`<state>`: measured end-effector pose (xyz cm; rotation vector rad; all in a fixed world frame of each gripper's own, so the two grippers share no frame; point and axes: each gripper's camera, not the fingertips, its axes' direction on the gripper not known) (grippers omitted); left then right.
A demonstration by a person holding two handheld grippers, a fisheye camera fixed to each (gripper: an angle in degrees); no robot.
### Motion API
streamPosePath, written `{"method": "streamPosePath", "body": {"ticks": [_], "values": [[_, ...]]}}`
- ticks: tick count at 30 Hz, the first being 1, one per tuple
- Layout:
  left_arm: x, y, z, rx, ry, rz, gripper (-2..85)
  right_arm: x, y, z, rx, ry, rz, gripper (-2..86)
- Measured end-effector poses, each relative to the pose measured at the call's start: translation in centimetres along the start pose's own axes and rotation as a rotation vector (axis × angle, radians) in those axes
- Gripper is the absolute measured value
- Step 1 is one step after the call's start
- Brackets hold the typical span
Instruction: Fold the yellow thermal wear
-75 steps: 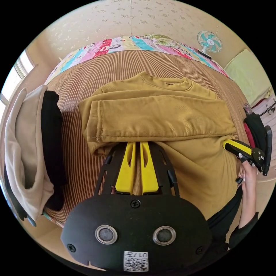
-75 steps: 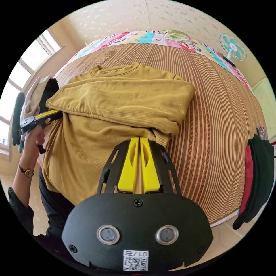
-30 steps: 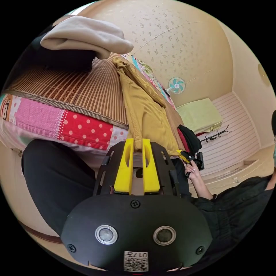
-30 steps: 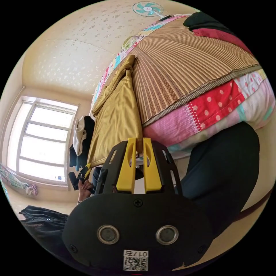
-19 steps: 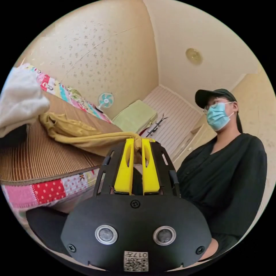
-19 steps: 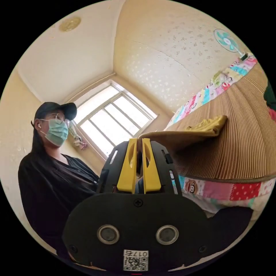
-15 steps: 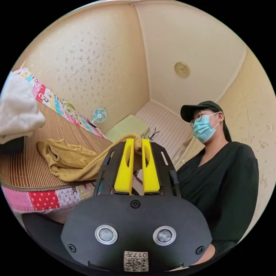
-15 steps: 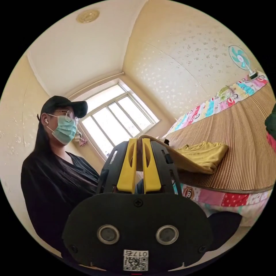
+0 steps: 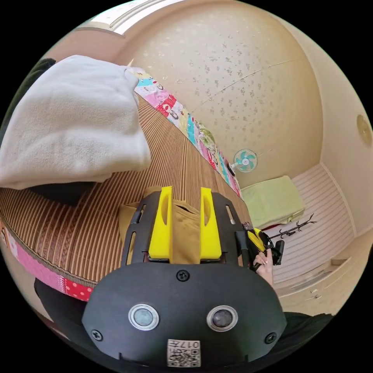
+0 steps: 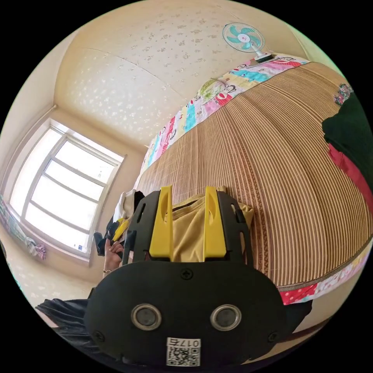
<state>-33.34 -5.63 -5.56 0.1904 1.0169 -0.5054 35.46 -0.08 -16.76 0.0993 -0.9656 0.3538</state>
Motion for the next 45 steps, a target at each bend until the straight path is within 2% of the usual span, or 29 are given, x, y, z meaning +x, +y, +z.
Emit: {"method": "streamPosePath", "body": {"ticks": [7, 8, 10, 14, 17, 19, 22, 24, 26, 29, 33, 36, 37, 40, 45], "values": [[0.6, 7.6, 3.4, -0.226, -0.197, 0.181, 9.5, 0.8, 9.7, 6.3, -0.190, 0.334, -0.169, 9.4], [0.6, 8.1, 4.5, -0.271, -0.244, 0.201, 8.2, 1.5, 10.5, 7.7, -0.243, 0.372, -0.177, 8.4], [1.0, 8.2, 5.0, -0.283, -0.246, 0.243, 5.8, 1.7, 11.3, 8.0, -0.227, 0.383, -0.200, 6.5], [0.2, 7.6, 4.4, -0.200, -0.191, 0.167, 3.0, 2.2, 12.6, 5.5, -0.035, 0.392, -0.112, 4.0], [-0.3, 8.1, 5.7, -0.220, -0.194, 0.108, 3.6, 4.0, 12.7, 8.6, -0.153, 0.450, -0.060, 4.2], [0.6, 8.4, 5.4, -0.188, -0.221, 0.099, 4.5, 3.5, 12.6, 8.4, -0.121, 0.432, -0.046, 4.8], [3.6, 8.1, 3.9, -0.044, -0.304, 0.159, 5.9, 0.6, 12.0, 7.5, 0.007, 0.445, -0.136, 6.1], [5.4, 7.1, 4.3, 0.001, -0.262, 0.235, 6.0, -0.9, 10.7, 8.2, 0.026, 0.442, -0.207, 6.4], [6.7, 4.4, 7.7, -0.092, -0.188, 0.278, 5.8, -2.0, 8.1, 10.9, -0.011, 0.435, -0.260, 6.7], [8.5, 1.3, 13.1, -0.201, -0.182, 0.329, 8.0, -2.3, 4.6, 16.1, -0.127, 0.435, -0.290, 7.2], [9.9, -0.8, 19.3, -0.267, -0.306, 0.397, 8.2, -0.8, 2.2, 22.9, -0.265, 0.466, -0.285, 7.7], [7.5, -0.7, 24.9, -0.429, -0.389, 0.332, 7.2, 2.8, 2.4, 28.1, -0.415, 0.510, -0.220, 7.2], [6.3, -0.4, 26.0, -0.454, -0.403, 0.287, 6.0, 3.4, 3.0, 28.1, -0.378, 0.486, -0.218, 6.7], [5.6, -0.3, 24.6, -0.376, -0.316, 0.255, 1.0, 3.9, 3.9, 25.9, -0.264, 0.404, -0.190, 4.1], [5.2, -0.4, 20.3, -0.138, -0.123, 0.213, -0.6, 3.2, 4.4, 22.2, -0.096, 0.331, -0.169, 2.5]]}}
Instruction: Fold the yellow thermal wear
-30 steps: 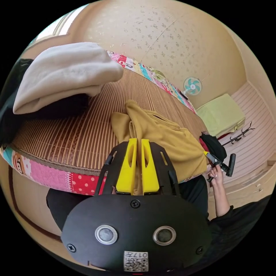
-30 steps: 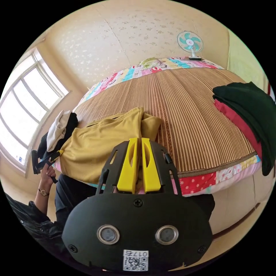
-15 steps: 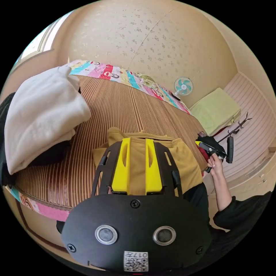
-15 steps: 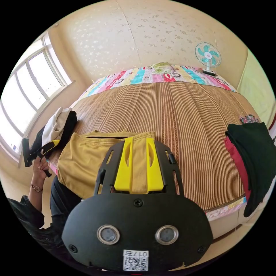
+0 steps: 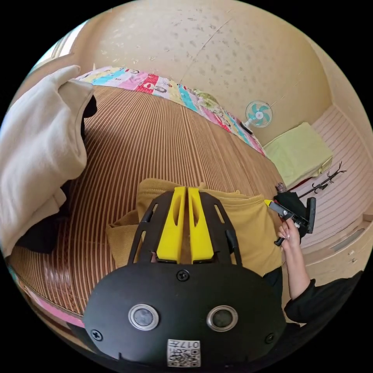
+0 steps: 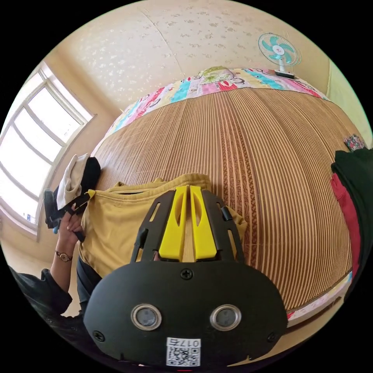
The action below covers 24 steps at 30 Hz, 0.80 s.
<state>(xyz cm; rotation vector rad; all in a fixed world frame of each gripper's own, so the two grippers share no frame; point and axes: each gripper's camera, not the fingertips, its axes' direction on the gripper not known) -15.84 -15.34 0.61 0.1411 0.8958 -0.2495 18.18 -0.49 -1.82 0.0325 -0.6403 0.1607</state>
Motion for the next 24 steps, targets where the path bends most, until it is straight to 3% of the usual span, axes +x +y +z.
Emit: {"method": "streamPosePath", "body": {"ticks": [3, 5, 9, 16, 19, 24], "values": [[-0.6, -0.4, 0.8, 0.005, -0.057, -0.023, -0.8, 0.1, -0.6, 0.0, 0.022, -0.007, 0.011, 2.0], [-1.7, -0.7, 3.5, -0.088, -0.182, -0.084, -0.8, 0.5, -1.1, 3.9, -0.124, 0.064, 0.037, 1.9], [-2.8, -1.0, 4.4, -0.128, -0.172, -0.112, -0.3, 0.1, -1.4, 6.0, -0.198, 0.052, 0.031, 2.2], [-2.5, 5.5, -7.0, 0.177, -0.122, -0.035, 8.3, -5.2, 2.8, -2.6, -0.011, 0.038, -0.053, 5.3], [-4.4, 11.7, -11.5, 0.244, 0.010, -0.125, 13.5, -9.6, 5.7, -5.0, 0.055, -0.072, -0.187, 6.2], [-6.6, 19.2, -12.9, 0.092, -0.011, -0.229, 18.0, -18.8, 8.2, -3.0, -0.062, -0.304, -0.415, 9.1]]}}
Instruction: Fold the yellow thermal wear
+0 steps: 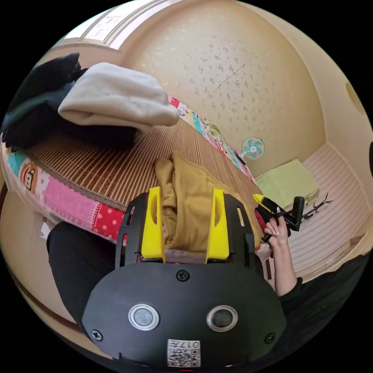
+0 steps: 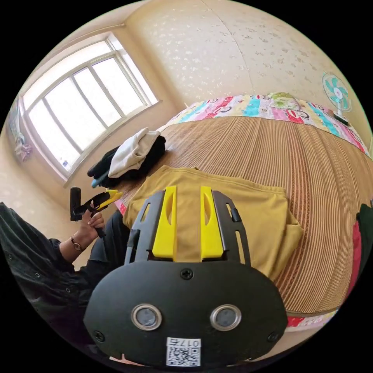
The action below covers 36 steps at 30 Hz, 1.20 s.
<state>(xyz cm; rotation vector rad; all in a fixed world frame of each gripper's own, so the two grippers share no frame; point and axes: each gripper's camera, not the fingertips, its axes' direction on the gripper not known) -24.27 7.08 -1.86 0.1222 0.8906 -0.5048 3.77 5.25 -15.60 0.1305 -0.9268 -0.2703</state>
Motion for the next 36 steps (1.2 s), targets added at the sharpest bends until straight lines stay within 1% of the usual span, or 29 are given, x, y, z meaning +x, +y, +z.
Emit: {"method": "streamPosePath", "body": {"ticks": [2, 4, 6, 7, 9, 12, 15, 17, 18, 20, 23, 25, 28, 30, 32, 33, 36], "values": [[-2.3, 1.9, 0.8, -0.070, 0.017, -0.103, 18.2, -3.2, -0.7, 4.2, -0.091, -0.020, -0.064, 10.3], [-3.5, 2.5, 2.2, -0.147, 0.028, -0.140, 17.3, -4.6, -0.7, 7.4, -0.152, 0.000, -0.088, 10.8], [-4.0, 2.7, 3.3, -0.216, 0.062, -0.132, 14.3, -4.8, -0.5, 10.6, -0.250, 0.035, -0.080, 11.0], [-4.2, 2.6, 3.3, -0.216, 0.127, -0.121, 10.8, -4.8, -0.2, 11.9, -0.286, 0.054, -0.081, 11.0], [-4.1, 2.1, 2.8, -0.194, 0.200, -0.113, 6.1, -4.9, 0.0, 10.4, -0.237, 0.040, -0.078, 10.7], [-1.7, 0.0, 1.6, -0.147, 0.297, -0.027, 4.7, -4.5, 0.3, 5.6, -0.140, -0.011, -0.058, 10.4], [4.2, -3.0, 2.2, -0.120, 0.369, 0.128, 4.3, -2.6, 1.6, 0.0, -0.046, -0.025, 0.010, 10.2], [10.8, -4.3, 4.4, -0.149, 0.405, 0.290, 4.1, -0.5, 3.6, -5.0, 0.044, -0.022, 0.087, 9.9], [12.5, -4.3, 5.1, -0.158, 0.413, 0.331, 4.1, 0.0, 4.1, -6.2, 0.067, -0.019, 0.109, 9.8], [19.5, -2.6, 8.3, -0.208, 0.440, 0.497, 4.0, 2.2, 6.3, -10.7, 0.139, -0.006, 0.194, 9.4], [26.7, 2.2, 12.8, -0.294, 0.455, 0.661, 4.0, 4.8, 9.1, -15.5, 0.203, 0.053, 0.291, 9.1], [29.5, 5.8, 15.7, -0.345, 0.437, 0.723, 4.0, 6.2, 10.5, -17.7, 0.224, 0.103, 0.342, 9.0], [31.6, 11.3, 20.0, -0.428, 0.380, 0.741, 3.6, 8.7, 12.5, -20.1, 0.239, 0.138, 0.435, 9.0], [32.1, 13.9, 21.5, -0.490, 0.420, 0.751, 2.1, 10.1, 13.3, -20.9, 0.251, 0.131, 0.484, 9.1], [32.0, 15.5, 21.6, -0.536, 0.414, 0.752, 1.8, 11.7, 13.6, -21.4, 0.275, 0.081, 0.524, 9.4], [31.8, 15.5, 21.3, -0.530, 0.405, 0.754, 2.5, 11.9, 13.4, -21.4, 0.282, 0.062, 0.525, 9.5], [29.5, 14.4, 18.6, -0.441, 0.324, 0.719, 5.5, 12.4, 11.4, -21.3, 0.301, -0.009, 0.485, 9.8]]}}
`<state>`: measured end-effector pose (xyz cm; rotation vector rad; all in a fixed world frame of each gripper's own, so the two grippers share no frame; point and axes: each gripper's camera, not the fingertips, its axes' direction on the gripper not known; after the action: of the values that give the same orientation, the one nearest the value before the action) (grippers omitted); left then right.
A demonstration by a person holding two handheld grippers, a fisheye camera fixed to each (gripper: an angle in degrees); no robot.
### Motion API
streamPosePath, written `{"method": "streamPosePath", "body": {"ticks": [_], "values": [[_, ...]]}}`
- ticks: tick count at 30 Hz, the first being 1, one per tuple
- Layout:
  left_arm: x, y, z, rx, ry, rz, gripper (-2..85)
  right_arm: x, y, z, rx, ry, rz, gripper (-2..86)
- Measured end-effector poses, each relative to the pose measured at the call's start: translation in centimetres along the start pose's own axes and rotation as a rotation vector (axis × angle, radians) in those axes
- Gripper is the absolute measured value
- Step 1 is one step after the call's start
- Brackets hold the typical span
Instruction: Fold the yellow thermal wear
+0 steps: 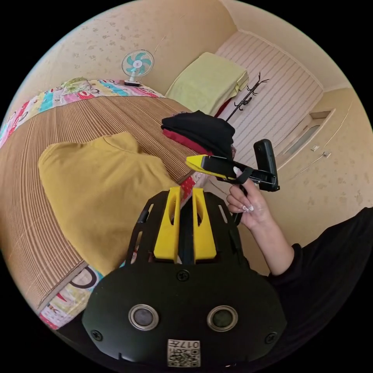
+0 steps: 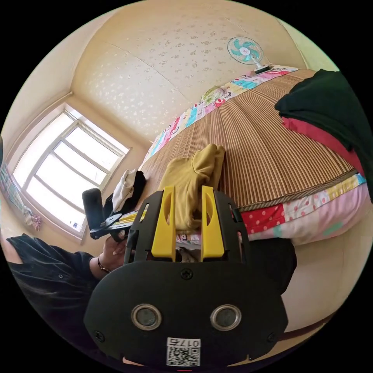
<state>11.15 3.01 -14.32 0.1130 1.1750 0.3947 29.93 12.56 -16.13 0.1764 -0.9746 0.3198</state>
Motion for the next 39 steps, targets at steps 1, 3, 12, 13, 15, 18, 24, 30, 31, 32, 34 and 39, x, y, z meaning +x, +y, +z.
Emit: {"method": "streamPosePath", "body": {"ticks": [1, 3, 12, 13, 15, 18, 24, 30, 31, 32, 34, 39], "values": [[-0.9, 0.6, -1.5, 0.032, -0.050, -0.039, 6.0, -0.7, -0.9, 0.7, -0.012, -0.001, -0.028, 9.7], [-2.5, 1.7, -3.4, 0.082, -0.133, -0.088, 6.6, -1.9, -2.4, 2.0, -0.044, 0.020, -0.084, 9.6], [-7.6, 8.4, -2.5, -0.085, -0.161, -0.197, 5.2, -7.3, -7.1, 5.6, -0.138, 0.172, -0.307, 8.5], [-8.0, 9.0, -3.4, -0.051, -0.188, -0.234, 5.9, -6.9, -7.3, 6.3, -0.164, 0.226, -0.331, 7.9], [-9.2, 9.8, -4.4, -0.010, -0.223, -0.307, 8.1, -5.4, -7.3, 8.4, -0.294, 0.359, -0.341, 6.5], [-12.3, 9.6, -4.2, -0.020, -0.160, -0.420, 12.2, -2.6, -6.5, 9.5, -0.396, 0.431, -0.365, 4.3], [-16.6, 7.7, -3.7, -0.113, -0.051, -0.572, 12.2, 1.5, -7.6, -1.1, -0.256, 0.134, -0.057, 5.5], [-18.8, 8.6, -1.9, -0.231, 0.334, -0.663, 6.5, 12.0, -3.4, -7.0, -0.220, -0.337, 0.435, 17.8], [-18.5, 8.7, -2.2, -0.204, 0.371, -0.642, 6.2, 13.2, -2.5, -7.4, -0.220, -0.344, 0.489, 19.2], [-17.8, 8.7, -2.8, -0.167, 0.431, -0.606, 5.8, 14.1, -2.0, -7.7, -0.219, -0.357, 0.532, 20.5], [-16.2, 8.8, -4.1, -0.120, 0.541, -0.541, 5.4, 14.8, -1.9, -8.1, -0.203, -0.394, 0.574, 22.3], [-8.9, 8.7, -9.5, -0.077, 0.573, -0.248, 5.2, 15.3, -3.1, -8.9, -0.097, -0.639, 0.681, 21.6]]}}
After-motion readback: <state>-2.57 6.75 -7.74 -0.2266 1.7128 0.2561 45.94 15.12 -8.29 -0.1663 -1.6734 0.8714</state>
